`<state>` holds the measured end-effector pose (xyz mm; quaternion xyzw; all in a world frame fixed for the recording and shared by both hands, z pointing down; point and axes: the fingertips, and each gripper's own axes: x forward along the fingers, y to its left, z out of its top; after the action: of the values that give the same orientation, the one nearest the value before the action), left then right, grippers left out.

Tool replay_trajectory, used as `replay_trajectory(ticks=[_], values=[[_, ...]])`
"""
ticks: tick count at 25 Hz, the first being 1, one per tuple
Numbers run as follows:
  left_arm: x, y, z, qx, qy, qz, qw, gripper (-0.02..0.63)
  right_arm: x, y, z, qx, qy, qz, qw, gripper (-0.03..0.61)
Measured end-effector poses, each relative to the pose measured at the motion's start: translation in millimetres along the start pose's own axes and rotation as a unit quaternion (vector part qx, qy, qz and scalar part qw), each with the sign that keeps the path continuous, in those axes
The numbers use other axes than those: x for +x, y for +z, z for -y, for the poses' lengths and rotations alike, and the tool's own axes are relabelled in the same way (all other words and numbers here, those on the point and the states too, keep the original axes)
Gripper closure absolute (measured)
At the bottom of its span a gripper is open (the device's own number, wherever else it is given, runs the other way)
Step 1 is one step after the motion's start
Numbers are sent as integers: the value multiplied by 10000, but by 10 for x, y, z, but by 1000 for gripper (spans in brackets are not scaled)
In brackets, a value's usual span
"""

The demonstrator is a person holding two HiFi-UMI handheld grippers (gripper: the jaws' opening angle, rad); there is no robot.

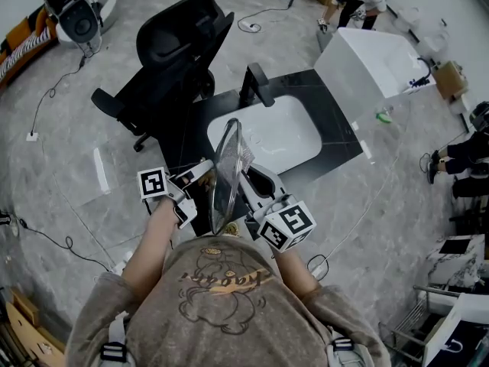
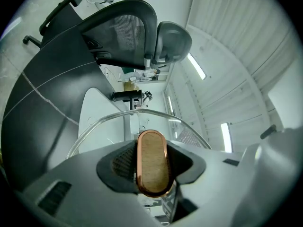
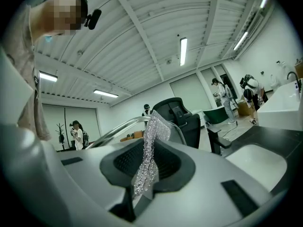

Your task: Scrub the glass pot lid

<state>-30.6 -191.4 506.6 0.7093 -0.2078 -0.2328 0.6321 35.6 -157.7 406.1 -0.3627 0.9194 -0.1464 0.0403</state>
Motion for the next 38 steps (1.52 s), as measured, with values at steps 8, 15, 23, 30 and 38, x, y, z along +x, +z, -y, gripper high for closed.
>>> replay_trajectory(ticks=[8, 15, 23, 30, 38], values=[[103, -219, 176, 16, -245, -288, 9993, 436, 196, -106, 206, -86, -88, -156, 9998, 499], [177, -314, 356, -86, -535, -321, 9980, 436, 343, -435, 435, 52, -306, -524, 9981, 497], [161, -287, 402, -135, -665, -169, 9976, 436, 396, -943, 492, 179, -75, -1194, 9927, 492], [40, -121, 362, -254, -732, 268, 9966, 436, 296, -1242, 179, 517, 667, -1619, 9832, 492], [-77, 40, 309, -310, -746, 620, 9948, 436, 104, -1301, -217, 806, 1487, -1877, 9676, 492]])
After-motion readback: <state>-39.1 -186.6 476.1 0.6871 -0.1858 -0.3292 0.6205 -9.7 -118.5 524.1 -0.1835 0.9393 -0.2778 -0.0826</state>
